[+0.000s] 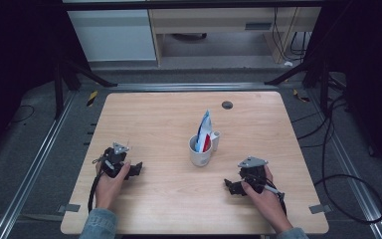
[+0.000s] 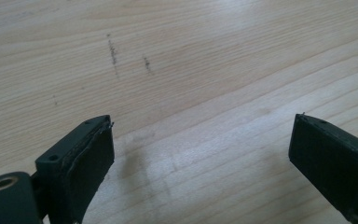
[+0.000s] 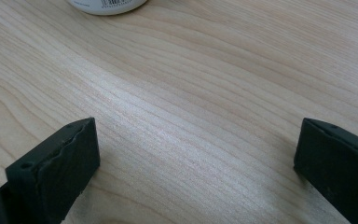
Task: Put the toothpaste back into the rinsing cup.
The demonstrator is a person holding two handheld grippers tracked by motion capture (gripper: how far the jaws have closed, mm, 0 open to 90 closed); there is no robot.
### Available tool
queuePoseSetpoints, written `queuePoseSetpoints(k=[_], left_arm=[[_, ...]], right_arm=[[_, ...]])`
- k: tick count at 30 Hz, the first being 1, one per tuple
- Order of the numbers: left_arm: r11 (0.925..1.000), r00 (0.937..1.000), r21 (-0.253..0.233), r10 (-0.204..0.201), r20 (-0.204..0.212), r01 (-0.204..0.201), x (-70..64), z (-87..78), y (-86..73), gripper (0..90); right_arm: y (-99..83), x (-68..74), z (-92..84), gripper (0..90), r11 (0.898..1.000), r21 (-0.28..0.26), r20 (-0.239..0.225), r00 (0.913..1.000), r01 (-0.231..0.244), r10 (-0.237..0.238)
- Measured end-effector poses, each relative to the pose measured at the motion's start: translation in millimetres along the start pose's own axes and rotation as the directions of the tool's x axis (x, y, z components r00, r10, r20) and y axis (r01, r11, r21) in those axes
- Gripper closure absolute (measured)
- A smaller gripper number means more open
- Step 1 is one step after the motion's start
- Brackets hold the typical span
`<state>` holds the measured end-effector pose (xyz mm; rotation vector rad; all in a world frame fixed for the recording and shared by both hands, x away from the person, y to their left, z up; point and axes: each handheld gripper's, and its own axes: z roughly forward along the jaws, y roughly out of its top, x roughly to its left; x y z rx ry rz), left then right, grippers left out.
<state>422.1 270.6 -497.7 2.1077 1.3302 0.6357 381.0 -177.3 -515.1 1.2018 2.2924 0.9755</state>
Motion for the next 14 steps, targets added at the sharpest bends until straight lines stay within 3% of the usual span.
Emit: queuePoseSetpoints(k=[2,3,5,14], left_arm=[[1.0000,1.0000,-0.002,-0.008,0.004,0.008,2.2,3.4,-2.7,5.3],[0.9991,0.9988,-0.013,-0.039,0.030,0.040,6.1,5.6,-5.1,4.3],[0.9976,0.9976,-0.038,-0.056,0.041,0.058,10.5,7.9,-8.7,2.1],[0.9958,0.9965,-0.040,-0.081,0.022,0.082,14.2,8.8,-10.0,0.0]], right_arm=[[0.0,0.0,0.0,0.3,1.000,0.000,0.000,1.0000,0.000,0.000],[0.0,-0.1,0.0,0.3,1.000,0.001,0.000,1.0000,0.002,-0.002],[0.0,-0.1,-0.1,0.3,1.000,0.001,0.000,1.0000,0.002,-0.002],[0.0,-0.1,-0.1,0.3,1.000,0.001,0.000,1.0000,0.002,-0.002]])
